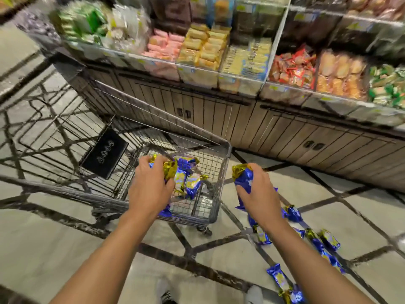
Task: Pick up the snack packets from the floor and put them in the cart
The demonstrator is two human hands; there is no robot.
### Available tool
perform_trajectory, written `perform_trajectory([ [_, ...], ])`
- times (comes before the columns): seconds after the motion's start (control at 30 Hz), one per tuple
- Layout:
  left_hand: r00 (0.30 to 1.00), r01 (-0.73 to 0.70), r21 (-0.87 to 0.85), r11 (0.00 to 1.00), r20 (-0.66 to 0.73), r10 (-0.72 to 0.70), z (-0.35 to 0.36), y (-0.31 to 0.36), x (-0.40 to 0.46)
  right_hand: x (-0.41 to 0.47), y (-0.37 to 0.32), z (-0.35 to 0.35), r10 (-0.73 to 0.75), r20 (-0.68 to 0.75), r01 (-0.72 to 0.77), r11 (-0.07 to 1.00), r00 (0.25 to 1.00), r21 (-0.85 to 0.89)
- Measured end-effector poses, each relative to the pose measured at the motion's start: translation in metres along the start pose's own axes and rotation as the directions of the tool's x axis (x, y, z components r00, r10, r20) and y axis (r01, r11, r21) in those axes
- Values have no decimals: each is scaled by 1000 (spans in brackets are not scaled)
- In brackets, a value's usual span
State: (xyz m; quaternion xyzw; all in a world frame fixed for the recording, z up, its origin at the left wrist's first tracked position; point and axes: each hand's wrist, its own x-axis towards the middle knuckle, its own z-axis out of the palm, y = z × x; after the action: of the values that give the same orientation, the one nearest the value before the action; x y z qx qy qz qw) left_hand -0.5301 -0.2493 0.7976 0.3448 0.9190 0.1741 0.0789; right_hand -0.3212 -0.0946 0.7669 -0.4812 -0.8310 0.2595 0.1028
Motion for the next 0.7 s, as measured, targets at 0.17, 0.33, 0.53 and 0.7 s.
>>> perform_trajectory([
  [0.17,999,52,-16,999,17,-52,-25,-89,33,8,-89,66,-24,85,30,997,996,-69],
  [0.33,991,107,-34,994,79,-104,-32,-137,76,24,-140,111,-7,165,24,995,986,-101],
  [0.53,977,128,7,992,170,-127,11,-175,156,77,-161,200,-20,312,64,989,950,-132],
  [0.7,951,126,46,991,280,-134,74,-206,210,105,-156,275,36,447,80,968,894,-238],
])
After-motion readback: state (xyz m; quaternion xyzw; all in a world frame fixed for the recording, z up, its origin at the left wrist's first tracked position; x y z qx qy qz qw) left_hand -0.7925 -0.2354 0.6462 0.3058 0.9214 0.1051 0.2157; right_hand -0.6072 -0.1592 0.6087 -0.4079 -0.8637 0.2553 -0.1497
